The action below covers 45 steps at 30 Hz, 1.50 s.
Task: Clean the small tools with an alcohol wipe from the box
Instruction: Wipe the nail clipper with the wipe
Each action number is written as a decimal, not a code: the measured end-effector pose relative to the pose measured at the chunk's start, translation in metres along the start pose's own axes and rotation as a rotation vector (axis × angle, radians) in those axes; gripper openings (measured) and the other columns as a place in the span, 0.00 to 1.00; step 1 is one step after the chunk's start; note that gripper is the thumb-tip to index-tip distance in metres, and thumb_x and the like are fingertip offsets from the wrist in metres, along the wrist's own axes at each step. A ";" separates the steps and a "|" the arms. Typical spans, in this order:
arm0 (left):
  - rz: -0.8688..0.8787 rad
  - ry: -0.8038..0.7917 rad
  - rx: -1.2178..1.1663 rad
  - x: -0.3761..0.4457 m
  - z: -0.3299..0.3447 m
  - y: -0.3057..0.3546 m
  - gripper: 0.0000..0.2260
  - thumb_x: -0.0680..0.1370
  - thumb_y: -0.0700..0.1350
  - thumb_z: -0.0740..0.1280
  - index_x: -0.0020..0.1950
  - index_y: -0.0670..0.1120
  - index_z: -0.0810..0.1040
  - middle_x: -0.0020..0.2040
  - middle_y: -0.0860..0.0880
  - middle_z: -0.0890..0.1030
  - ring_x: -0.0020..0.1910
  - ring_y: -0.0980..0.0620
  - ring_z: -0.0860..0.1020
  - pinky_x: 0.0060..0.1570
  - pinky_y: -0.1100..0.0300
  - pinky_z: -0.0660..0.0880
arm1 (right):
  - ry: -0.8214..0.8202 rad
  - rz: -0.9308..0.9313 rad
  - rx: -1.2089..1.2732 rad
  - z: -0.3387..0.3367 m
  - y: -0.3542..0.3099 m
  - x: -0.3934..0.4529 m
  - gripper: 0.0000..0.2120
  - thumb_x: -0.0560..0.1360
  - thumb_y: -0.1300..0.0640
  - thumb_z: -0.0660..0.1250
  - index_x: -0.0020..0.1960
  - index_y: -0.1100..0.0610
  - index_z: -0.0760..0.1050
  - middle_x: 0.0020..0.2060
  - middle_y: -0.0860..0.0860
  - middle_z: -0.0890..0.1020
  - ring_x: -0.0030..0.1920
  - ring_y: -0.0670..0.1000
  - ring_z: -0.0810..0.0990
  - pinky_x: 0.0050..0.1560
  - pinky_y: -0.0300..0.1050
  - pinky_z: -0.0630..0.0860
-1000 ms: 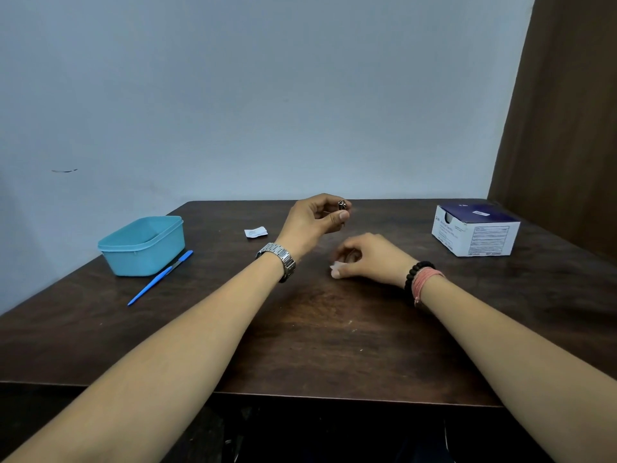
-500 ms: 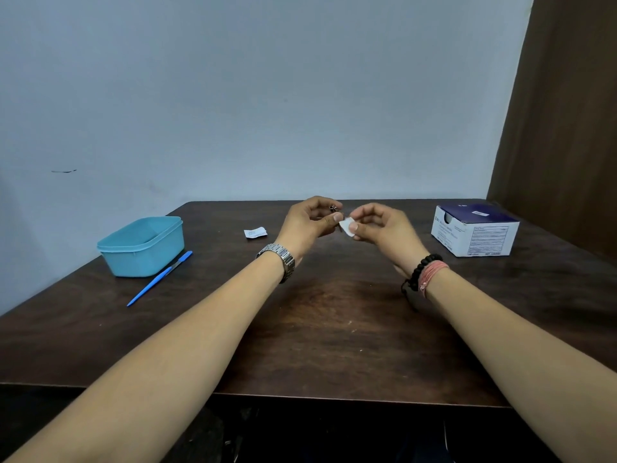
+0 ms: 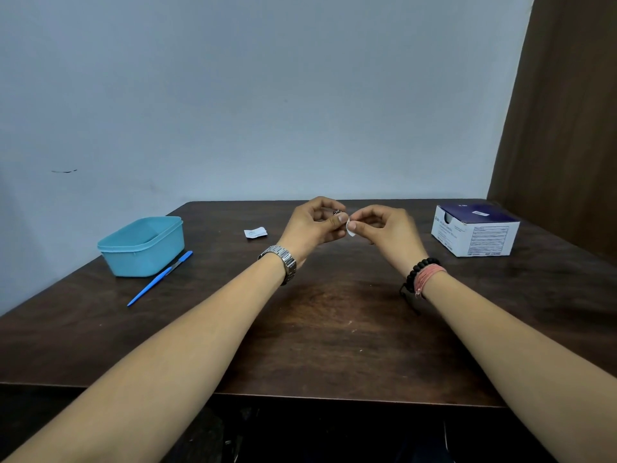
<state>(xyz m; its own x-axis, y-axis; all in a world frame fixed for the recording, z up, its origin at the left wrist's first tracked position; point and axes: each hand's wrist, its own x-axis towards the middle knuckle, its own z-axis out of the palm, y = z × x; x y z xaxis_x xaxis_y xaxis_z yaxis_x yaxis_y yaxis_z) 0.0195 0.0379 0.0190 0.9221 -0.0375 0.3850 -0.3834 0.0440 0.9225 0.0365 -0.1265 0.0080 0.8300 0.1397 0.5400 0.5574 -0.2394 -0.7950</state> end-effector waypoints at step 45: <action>0.060 -0.107 0.070 0.001 0.000 -0.002 0.09 0.79 0.37 0.66 0.58 0.42 0.79 0.51 0.46 0.83 0.53 0.51 0.80 0.60 0.55 0.76 | -0.109 0.255 0.433 0.001 -0.005 -0.001 0.06 0.74 0.65 0.70 0.44 0.59 0.74 0.36 0.54 0.82 0.32 0.46 0.81 0.35 0.36 0.78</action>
<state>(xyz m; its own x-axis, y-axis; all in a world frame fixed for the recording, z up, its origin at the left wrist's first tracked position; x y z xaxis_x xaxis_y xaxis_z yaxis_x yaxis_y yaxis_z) 0.0215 0.0380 0.0174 0.8884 -0.1431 0.4363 -0.4433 -0.0201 0.8961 0.0328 -0.1249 0.0109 0.9247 0.2337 0.3004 0.2745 0.1375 -0.9517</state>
